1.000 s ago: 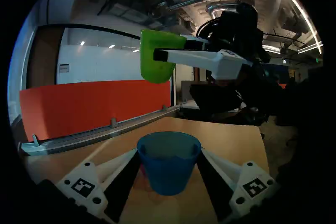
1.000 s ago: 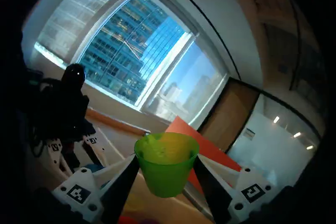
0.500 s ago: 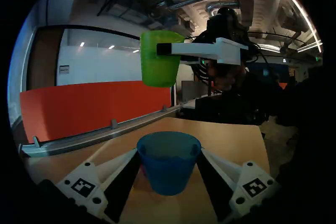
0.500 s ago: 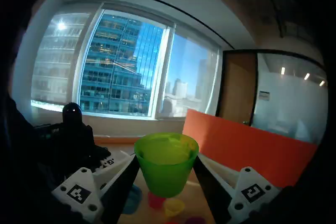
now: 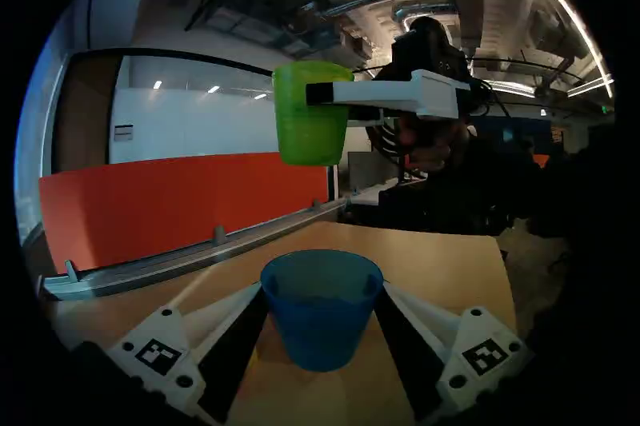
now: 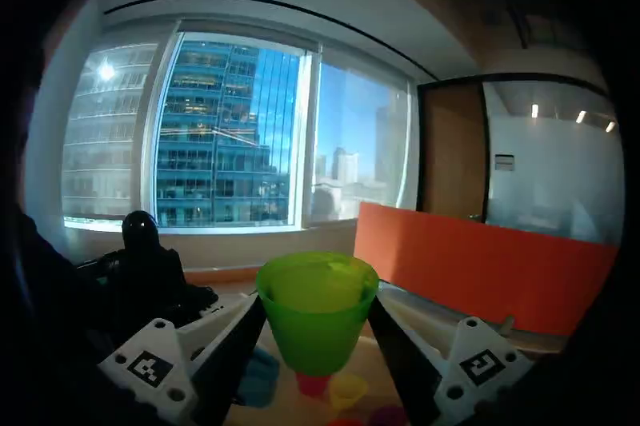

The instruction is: Pour water

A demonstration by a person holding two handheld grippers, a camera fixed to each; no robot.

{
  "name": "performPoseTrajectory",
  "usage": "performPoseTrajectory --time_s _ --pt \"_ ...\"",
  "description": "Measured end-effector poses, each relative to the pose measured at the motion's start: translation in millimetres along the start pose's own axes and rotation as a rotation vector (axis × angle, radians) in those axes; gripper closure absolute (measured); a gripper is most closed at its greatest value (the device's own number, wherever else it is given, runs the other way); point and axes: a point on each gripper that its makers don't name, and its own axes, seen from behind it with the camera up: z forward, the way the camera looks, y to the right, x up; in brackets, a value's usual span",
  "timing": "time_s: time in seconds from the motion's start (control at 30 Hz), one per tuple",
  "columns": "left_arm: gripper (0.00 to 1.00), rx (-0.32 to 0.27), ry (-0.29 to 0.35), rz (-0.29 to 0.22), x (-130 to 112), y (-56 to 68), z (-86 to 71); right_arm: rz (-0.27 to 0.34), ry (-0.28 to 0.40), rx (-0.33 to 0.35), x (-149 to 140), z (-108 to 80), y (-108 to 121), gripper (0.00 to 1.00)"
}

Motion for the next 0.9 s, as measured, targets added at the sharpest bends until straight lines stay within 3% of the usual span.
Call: performPoseTrajectory --time_s 0.9 --pt "0.14 0.04 -0.097 0.019 -31 -19.0 -17.5 0.01 -0.055 -0.058 -61 -49.3 25 0.11"
